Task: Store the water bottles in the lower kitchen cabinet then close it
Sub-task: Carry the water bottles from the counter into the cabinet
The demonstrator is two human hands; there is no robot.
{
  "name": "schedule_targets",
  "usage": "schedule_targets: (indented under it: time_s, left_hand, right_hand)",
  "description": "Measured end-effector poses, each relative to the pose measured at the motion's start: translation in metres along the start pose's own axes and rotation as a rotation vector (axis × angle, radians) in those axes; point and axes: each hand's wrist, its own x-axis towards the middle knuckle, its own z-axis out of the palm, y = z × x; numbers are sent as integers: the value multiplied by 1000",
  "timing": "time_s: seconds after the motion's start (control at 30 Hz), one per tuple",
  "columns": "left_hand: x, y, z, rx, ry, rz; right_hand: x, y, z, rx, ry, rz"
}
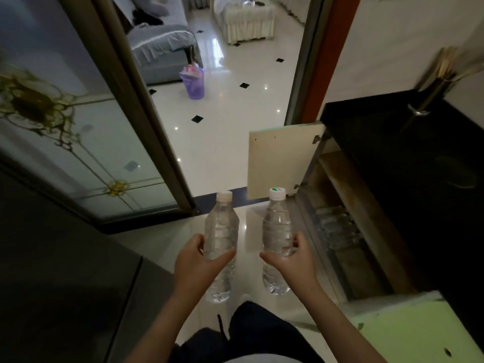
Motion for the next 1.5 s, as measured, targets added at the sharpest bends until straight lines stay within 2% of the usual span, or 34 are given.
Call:
schedule_targets:
  time_s: [0.3, 0.6, 0.77, 0.87, 0.97, 1.1, 1.23, 1.5]
  left_hand:
    - [152, 75, 55, 16, -189, 81]
    - [292, 121, 156, 128, -636, 167]
    - [356, 140, 211, 307, -826, 171]
    - [382, 150, 247, 465, -927, 234]
    - [398, 152, 283, 530, -975, 279]
    - [409, 134, 333, 592, -1009, 329]
    - [416, 93, 390, 619, -1028, 334]
    - [440, -66, 537, 607, -1078, 383]
  right_hand:
    - [117, -35, -23, 66, 205, 88]
    - [209, -20, -36, 145, 511, 370]
    - [250, -18, -45, 149, 666, 533]
    - [269, -11, -51, 165, 717, 601]
    - [290, 5, -54, 206, 767, 654]
    - [318, 46, -55, 249, 780, 693]
    - [345, 118, -49, 256, 769, 723]
    - [406, 326, -21, 285, 793, 635]
